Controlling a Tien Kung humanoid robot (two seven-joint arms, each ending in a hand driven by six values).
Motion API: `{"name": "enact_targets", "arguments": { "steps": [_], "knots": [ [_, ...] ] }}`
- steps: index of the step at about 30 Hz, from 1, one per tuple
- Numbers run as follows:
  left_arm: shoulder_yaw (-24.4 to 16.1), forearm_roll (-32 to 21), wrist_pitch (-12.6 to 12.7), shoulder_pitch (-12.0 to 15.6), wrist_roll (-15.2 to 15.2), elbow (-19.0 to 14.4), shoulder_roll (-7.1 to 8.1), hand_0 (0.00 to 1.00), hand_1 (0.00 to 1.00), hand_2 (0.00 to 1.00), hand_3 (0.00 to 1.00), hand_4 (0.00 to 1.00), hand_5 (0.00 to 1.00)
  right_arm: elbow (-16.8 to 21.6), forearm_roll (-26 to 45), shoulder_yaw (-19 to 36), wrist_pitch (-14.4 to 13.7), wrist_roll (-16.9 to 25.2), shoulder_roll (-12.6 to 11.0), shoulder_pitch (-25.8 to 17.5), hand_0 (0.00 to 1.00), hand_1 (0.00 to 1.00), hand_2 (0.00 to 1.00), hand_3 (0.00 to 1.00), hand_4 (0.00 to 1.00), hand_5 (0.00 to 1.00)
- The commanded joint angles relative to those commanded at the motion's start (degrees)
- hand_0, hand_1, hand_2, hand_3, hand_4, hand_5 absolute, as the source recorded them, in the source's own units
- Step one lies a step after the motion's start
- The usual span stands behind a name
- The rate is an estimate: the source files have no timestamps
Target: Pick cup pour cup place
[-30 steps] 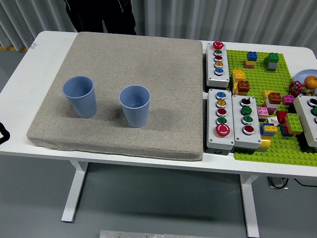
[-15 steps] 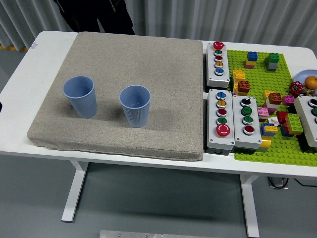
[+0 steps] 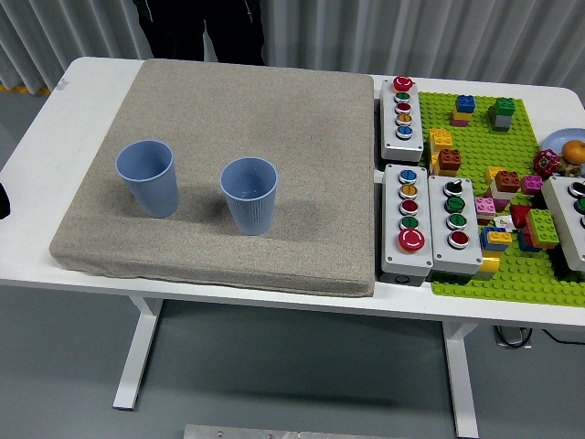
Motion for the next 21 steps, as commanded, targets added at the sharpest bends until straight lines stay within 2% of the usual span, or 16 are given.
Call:
{"name": "enact_targets", "arguments": {
  "steps": [15,21],
  "knots": [
    [-2.12,3.84,1.18,1.51,0.16,-1.70,-1.39,0.839,0.820,0.888,0.893,0.929,0.998,0.12,-1.14,0.84,-0.93,0.32,0.28,0.26,0.700,0.629,0.562,0.567,0.002,0.077],
    [-1.96,5.36,2.40,0.49,0.02,-3.34,-1.54,0.838,0.816,0.885,0.890,0.925,0.998,0.21,-2.49,1.21,-0.38,-0.08,0.96,0.66,0.701,0.629,0.563,0.569,0.002,0.078]
  ]
}}
